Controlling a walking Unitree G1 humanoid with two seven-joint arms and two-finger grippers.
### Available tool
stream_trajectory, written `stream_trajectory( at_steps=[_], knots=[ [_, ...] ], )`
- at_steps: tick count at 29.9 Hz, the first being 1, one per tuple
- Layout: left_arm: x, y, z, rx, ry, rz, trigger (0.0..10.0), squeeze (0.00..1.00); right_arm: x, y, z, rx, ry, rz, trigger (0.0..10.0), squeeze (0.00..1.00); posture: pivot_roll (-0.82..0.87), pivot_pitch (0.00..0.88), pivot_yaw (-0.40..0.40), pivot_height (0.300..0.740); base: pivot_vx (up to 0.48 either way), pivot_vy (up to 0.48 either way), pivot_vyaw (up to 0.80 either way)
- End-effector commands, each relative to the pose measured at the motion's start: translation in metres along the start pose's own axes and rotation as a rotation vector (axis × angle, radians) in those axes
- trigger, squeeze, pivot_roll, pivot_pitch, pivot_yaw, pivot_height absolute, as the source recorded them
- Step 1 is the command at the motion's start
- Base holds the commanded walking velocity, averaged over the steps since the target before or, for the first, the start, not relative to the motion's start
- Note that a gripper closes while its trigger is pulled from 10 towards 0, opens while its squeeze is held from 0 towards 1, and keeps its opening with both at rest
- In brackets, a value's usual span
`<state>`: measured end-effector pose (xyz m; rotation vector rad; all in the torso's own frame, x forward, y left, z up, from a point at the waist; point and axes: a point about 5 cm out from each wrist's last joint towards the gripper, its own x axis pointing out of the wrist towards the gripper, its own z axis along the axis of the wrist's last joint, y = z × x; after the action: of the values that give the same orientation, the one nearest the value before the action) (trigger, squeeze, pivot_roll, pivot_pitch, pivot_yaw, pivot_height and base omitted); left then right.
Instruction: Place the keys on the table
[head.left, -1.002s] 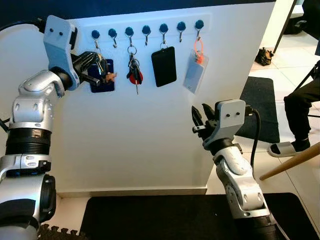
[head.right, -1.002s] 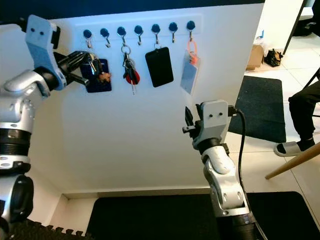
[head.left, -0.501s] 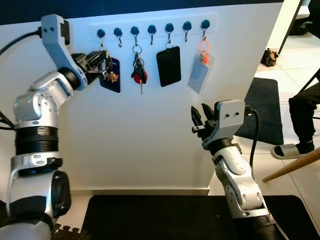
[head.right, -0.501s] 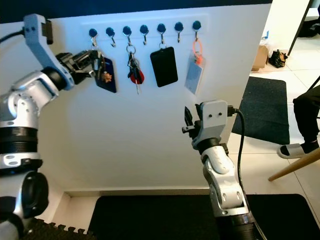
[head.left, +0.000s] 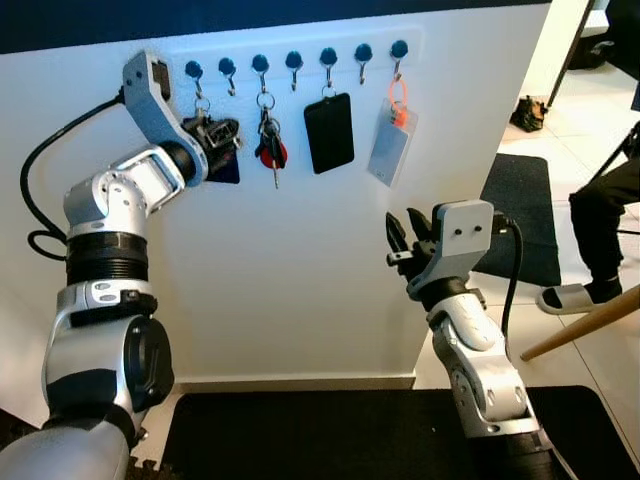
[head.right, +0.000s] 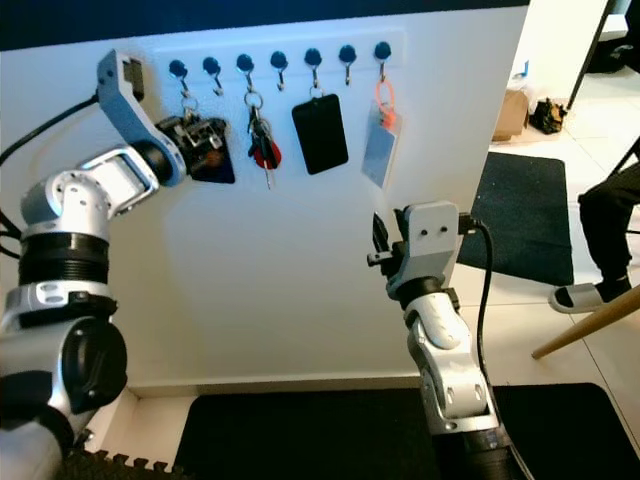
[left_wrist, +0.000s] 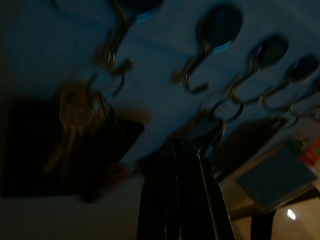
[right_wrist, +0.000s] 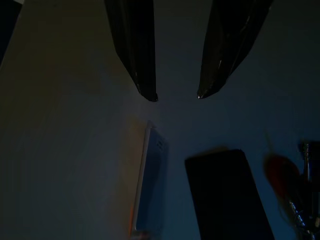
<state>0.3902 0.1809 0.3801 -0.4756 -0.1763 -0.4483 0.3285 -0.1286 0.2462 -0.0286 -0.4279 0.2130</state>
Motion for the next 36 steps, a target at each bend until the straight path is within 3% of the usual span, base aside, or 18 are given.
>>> stream_trajectory(
  at_steps=[1, 5, 6, 9, 12, 20, 21, 23, 25, 36],
  knots=[
    [0.0, 0.001, 0.005, -0.017, -0.021, 0.007, 10.0, 0.0, -0.003, 0.002, -0.002, 0.007, 0.005, 0.001, 10.0, 0.0, 0.06, 0.256, 0.127, 0.74, 0.0, 0.0, 0.0],
    [-0.001, -0.008, 0.023, 0.051, -0.111, -0.053, 10.0, 0.0, -0.003, 0.002, -0.002, 0.008, 0.005, 0.002, 10.0, 0.0, 0.06, 0.256, 0.124, 0.74, 0.0, 0.0, 0.0],
    [-0.002, -0.012, 0.03, 0.118, -0.151, -0.085, 10.0, 0.0, -0.002, 0.002, -0.002, 0.009, 0.005, 0.002, 10.0, 0.0, 0.06, 0.256, 0.124, 0.74, 0.0, 0.0, 0.0],
    [-0.003, -0.013, 0.032, 0.147, -0.162, -0.093, 10.0, 0.0, -0.002, 0.002, -0.002, 0.009, 0.004, 0.002, 10.0, 0.0, 0.06, 0.255, 0.123, 0.74, 0.0, 0.0, 0.0],
    [-0.01, -0.017, 0.039, 0.35, -0.236, -0.115, 10.0, 0.0, -0.003, 0.002, -0.002, 0.008, 0.006, 0.002, 10.0, 0.0, 0.06, 0.256, 0.121, 0.74, 0.0, 0.0, 0.0],
    [-0.017, -0.015, 0.026, 0.635, -0.248, -0.08, 10.0, 0.0, -0.004, 0.002, -0.002, 0.009, 0.009, 0.002, 10.0, 0.0, 0.07, 0.256, 0.122, 0.74, 0.0, 0.0, 0.0],
    [-0.017, -0.015, 0.026, 0.635, -0.248, -0.08, 10.0, 0.0, -0.004, 0.002, -0.002, 0.009, 0.009, 0.002, 10.0, 0.0, 0.07, 0.256, 0.122, 0.74, 0.0, 0.0, 0.0],
    [-0.019, -0.012, 0.014, 0.777, -0.209, -0.058, 10.0, 0.0, -0.003, 0.003, -0.003, 0.012, 0.01, 0.005, 10.0, 0.0, 0.07, 0.256, 0.12, 0.74, 0.0, 0.0, 0.0],
    [-0.021, -0.011, 0.008, 0.809, -0.19, -0.06, 10.0, 0.0, -0.003, 0.003, -0.003, 0.013, 0.011, 0.007, 10.0, 0.0, 0.07, 0.257, 0.118, 0.74, 0.0, 0.0, 0.0],
    [-0.025, -0.004, 0.001, 0.815, -0.184, -0.023, 10.0, 0.0, -0.002, 0.005, -0.004, 0.016, 0.01, 0.015, 10.0, 0.0, 0.07, 0.247, 0.115, 0.74, 0.0, 0.0, 0.0]
  ],
)
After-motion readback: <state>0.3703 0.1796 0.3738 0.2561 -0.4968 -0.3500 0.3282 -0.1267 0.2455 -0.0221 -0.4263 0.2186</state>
